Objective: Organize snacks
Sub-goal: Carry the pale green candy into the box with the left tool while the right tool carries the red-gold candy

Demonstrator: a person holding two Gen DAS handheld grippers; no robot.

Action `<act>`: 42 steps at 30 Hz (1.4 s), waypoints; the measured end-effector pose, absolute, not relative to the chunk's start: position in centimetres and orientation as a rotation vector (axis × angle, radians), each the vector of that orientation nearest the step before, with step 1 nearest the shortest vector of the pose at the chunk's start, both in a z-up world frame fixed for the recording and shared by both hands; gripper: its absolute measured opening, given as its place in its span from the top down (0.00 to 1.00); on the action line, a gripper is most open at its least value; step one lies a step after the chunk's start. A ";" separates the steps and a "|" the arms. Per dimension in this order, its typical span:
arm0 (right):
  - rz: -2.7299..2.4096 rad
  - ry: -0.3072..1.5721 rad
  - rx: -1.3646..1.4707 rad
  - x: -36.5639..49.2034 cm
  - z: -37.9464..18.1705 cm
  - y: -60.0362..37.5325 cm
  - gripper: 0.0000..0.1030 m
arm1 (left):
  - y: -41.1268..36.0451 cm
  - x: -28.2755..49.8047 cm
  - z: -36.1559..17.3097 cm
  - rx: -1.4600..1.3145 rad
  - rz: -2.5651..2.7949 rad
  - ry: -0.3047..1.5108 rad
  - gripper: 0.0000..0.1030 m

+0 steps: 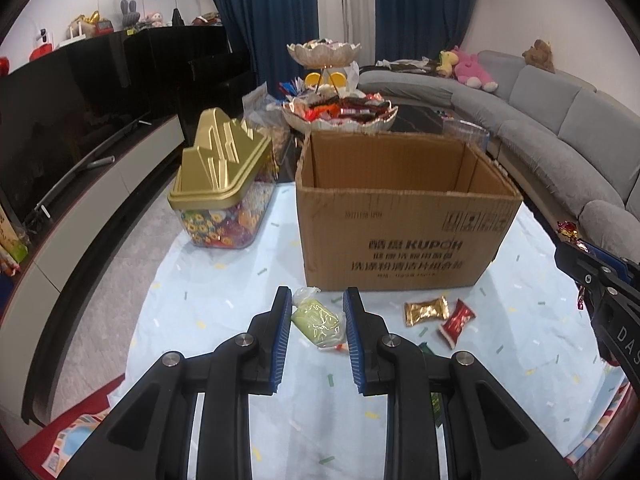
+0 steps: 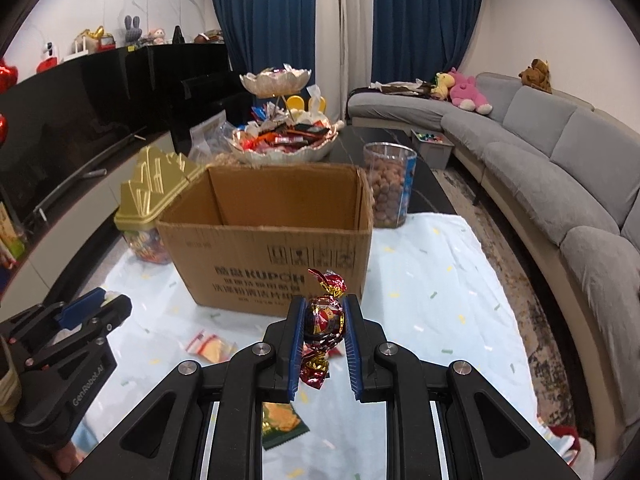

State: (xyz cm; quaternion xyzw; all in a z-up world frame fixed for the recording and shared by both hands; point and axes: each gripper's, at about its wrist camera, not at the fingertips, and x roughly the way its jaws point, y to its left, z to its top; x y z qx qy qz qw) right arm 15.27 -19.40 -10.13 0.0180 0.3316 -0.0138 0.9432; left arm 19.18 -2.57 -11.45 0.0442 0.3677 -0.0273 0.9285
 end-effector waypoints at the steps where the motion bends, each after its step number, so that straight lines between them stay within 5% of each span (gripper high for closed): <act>1: -0.026 0.671 0.039 15.4 -9.8 -19.4 0.80 | -2.6 19.3 -11.2 0.092 -0.056 0.750 0.74; 42: 0.008 0.625 0.036 23.9 -5.3 -20.4 0.80 | -5.2 28.3 -5.7 0.111 -0.109 0.689 0.74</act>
